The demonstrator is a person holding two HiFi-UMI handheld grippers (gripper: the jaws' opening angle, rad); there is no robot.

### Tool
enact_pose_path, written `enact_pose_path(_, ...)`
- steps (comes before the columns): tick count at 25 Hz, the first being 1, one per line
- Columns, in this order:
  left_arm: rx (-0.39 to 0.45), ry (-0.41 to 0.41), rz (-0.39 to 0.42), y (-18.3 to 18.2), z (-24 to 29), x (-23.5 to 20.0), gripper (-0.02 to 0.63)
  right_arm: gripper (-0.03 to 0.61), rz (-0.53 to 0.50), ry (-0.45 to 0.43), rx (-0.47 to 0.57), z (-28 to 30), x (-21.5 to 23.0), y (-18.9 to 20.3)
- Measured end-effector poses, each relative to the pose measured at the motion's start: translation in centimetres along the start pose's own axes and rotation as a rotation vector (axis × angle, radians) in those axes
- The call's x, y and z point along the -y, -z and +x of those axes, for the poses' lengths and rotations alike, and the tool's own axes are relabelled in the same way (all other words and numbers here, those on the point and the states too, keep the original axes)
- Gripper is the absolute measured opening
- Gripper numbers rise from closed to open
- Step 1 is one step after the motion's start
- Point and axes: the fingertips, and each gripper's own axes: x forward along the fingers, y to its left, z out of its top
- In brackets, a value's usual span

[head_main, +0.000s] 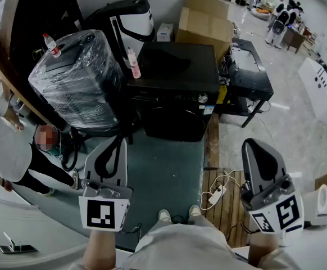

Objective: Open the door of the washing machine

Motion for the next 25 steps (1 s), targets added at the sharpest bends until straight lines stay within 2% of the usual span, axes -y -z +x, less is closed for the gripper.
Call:
enact_pose_path(3, 0.01, 0.015, 0.015, 0.7, -0.2, -0.6, 0.025, 0.021, 0.03, 0.008, -0.007, 0.5, -0.3, 0.6)
enact_pose_path(6, -0.011, 0.009, -0.017, 1.2, -0.4, -0.9, 0.025, 0.021, 0.052, 0.01, -0.017, 0.8, -0.7, 1.1)
enact_pose_path(13, -0.055, 0.04, -0.017, 3.3, -0.9, -2.0, 0.025, 0.021, 0.079, -0.016, -0.09, 2.3, -3.1, 3.2)
enact_pose_path(18, -0.095, 0.072, -0.025, 5.1, -1.4, -2.9, 0.025, 0.021, 0.104, 0.047, -0.133, 2.8, -3.5, 4.8)
enact_pose_path(25, -0.151, 0.125, -0.009, 8.1, -0.3, -3.2, 0.025, 0.021, 0.125, 0.07, -0.261, 2.8, -3.8, 9.0)
